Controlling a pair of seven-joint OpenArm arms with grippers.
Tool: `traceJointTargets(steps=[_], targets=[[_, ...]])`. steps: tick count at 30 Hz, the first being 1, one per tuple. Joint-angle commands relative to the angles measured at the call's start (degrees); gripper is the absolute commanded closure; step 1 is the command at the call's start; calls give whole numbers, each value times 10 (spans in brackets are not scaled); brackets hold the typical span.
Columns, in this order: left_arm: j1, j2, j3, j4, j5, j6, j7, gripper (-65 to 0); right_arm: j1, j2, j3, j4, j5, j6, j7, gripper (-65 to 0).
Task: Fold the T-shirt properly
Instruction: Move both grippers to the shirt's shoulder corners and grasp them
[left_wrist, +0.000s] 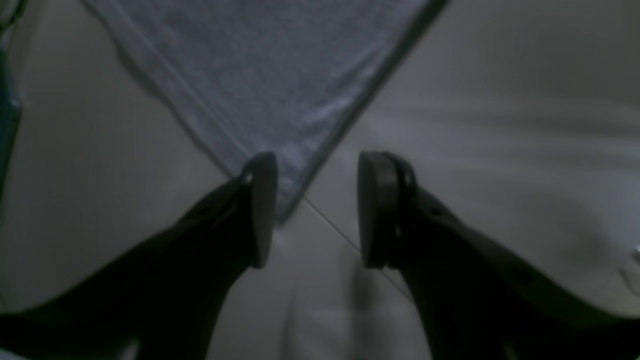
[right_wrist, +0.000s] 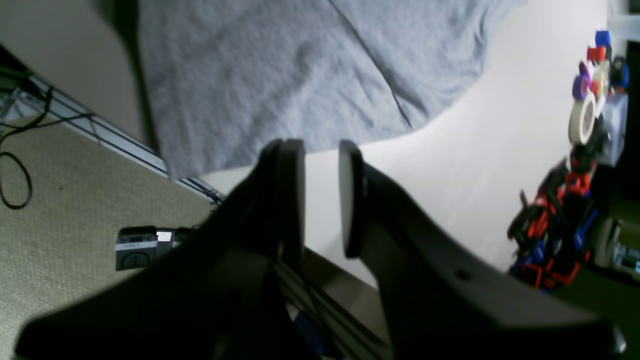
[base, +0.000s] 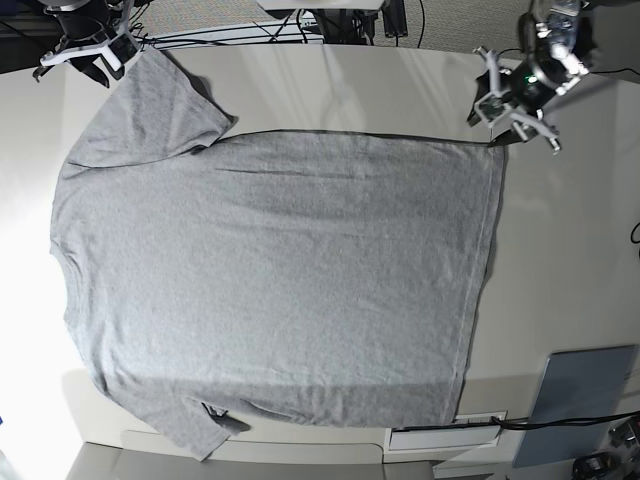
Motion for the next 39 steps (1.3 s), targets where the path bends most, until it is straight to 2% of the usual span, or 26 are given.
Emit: traceJointTargets(steps=[1,3,11,17,20,22,25,26,29,31,34,39], targets=[[-7,-16,16,-3,8,23,-8,-272,-7,5,3,9,-10,-8,-5,-125],[-27,-30,47,-24,23,44,-6,-272,-7,5,3,9,-35,-8,-17,-125],[-115,-41,96,-126,22,44,1,-271,-7,5,3,9,-105,-9,-15,-125],[-164,-41,117,-176,22,12,0,-271,0,5,3,9,-106,-9,-17,-127],[-173,-41,119,-195,23,0,0,-267,7,5,3,9,-105,-8,-18,-173],[-171,-43,119,-197,25,-3,0,-202,13,6,3,9,-103,-6,-18,-223],[-171,-49,119,-196,24,-43,0,-4,19,16,2,9,-103,-4,-14,-249],[-171,-51,119,-196,24,-52,0,0,21,22,2,9,-103,7,-14,-249],[-170,-51,119,-196,24,-54,0,0,31,50,2,4,-106,72,-11,-249],[-170,-50,119,-196,24,-54,0,0,45,63,2,-10,-129,104,-4,-249],[-169,-50,119,-196,24,-53,0,0,73,75,2,-55,-176,108,16,-249],[-169,-50,119,-195,23,-53,0,0,116,94,-10,-127,-181,108,51,-249]])
